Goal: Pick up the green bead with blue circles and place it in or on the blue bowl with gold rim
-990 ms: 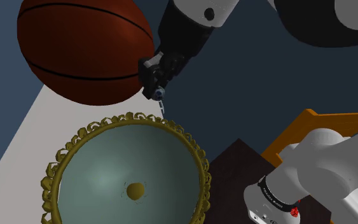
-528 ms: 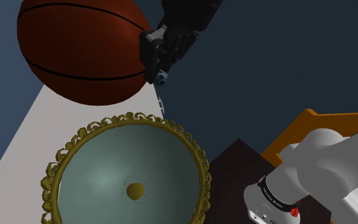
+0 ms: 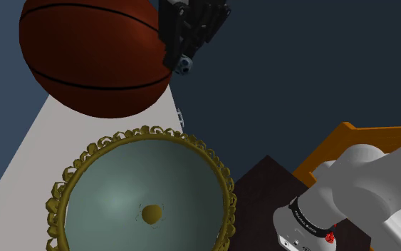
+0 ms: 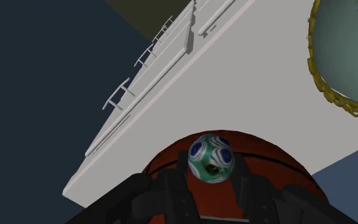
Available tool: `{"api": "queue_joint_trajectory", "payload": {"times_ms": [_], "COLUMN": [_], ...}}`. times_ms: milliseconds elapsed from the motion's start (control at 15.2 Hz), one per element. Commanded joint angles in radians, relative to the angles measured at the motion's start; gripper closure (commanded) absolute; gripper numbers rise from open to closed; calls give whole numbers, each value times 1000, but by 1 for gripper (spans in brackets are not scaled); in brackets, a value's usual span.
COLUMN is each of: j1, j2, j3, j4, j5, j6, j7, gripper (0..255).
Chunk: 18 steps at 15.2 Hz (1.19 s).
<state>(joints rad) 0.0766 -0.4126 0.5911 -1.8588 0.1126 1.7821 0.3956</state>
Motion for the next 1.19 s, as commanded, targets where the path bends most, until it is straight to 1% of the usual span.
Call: {"api": "queue_joint_trajectory", "payload": {"times_ms": [0, 264, 330, 726, 924, 1122], "j1": [-4, -11, -12, 13, 18, 16], "j2": [11, 34, 35, 40, 61, 97], "j3": [0, 4, 4, 121, 193, 280], "j4": [38, 113, 117, 173, 217, 274], "j5": [-6, -17, -18, -23, -37, -64], "j6": [-29, -82, -85, -130, -154, -180], "j7": [1, 6, 6, 152, 232, 320], "gripper": [255, 255, 255, 255, 255, 255]}}
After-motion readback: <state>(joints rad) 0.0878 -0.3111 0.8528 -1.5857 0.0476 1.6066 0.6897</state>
